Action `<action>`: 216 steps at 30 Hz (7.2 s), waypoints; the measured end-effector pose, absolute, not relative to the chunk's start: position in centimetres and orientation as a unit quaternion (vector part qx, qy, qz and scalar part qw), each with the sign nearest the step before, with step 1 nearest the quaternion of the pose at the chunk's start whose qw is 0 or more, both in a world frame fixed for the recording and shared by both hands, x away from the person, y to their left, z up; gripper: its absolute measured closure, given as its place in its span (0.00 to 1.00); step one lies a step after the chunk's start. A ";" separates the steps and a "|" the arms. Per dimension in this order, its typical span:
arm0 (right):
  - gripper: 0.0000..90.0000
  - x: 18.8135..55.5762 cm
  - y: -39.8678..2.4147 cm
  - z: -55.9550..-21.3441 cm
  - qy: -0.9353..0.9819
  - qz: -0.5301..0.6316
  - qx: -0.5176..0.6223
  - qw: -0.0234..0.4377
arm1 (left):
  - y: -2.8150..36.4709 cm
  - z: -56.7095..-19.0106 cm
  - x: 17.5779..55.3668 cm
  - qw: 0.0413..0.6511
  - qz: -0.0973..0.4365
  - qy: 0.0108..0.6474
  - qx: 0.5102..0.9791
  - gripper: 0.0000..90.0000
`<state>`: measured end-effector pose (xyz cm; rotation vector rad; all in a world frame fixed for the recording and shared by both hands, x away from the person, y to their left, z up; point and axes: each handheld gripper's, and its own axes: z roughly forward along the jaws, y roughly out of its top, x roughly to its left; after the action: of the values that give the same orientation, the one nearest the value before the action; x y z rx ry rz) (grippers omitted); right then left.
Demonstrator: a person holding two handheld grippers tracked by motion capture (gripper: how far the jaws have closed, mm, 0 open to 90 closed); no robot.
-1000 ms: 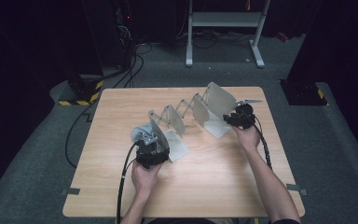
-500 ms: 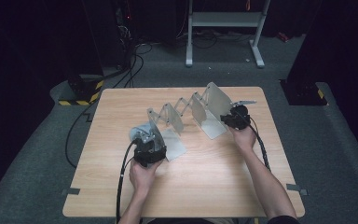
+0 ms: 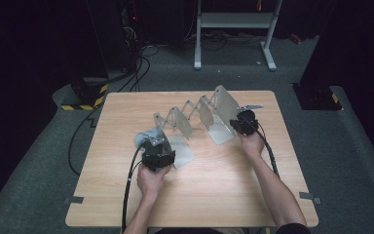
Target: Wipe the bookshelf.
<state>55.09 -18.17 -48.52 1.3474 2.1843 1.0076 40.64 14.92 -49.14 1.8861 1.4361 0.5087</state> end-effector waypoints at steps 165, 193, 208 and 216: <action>0.56 41.4 -26.6 -49.2 0.724 0.440 0.503 0.169 | 25.3 -46.9 38.5 0.399 0.210 0.543 0.708 0.40; 0.56 42.1 -26.3 -51.4 0.735 0.416 0.513 0.155 | 25.5 -49.3 40.3 0.405 0.230 0.532 0.707 0.04; 0.56 40.8 -26.8 -51.1 0.734 0.420 0.509 0.160 | 22.1 -47.6 38.6 0.437 0.219 0.486 0.725 0.15; 0.55 39.3 -26.6 -51.5 0.740 0.417 0.502 0.164 | 20.0 -49.1 37.0 0.419 0.194 0.471 0.752 0.17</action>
<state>39.26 -26.57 -51.49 1.4299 2.1099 1.1885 37.01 20.00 -49.07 1.8851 1.1811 0.4862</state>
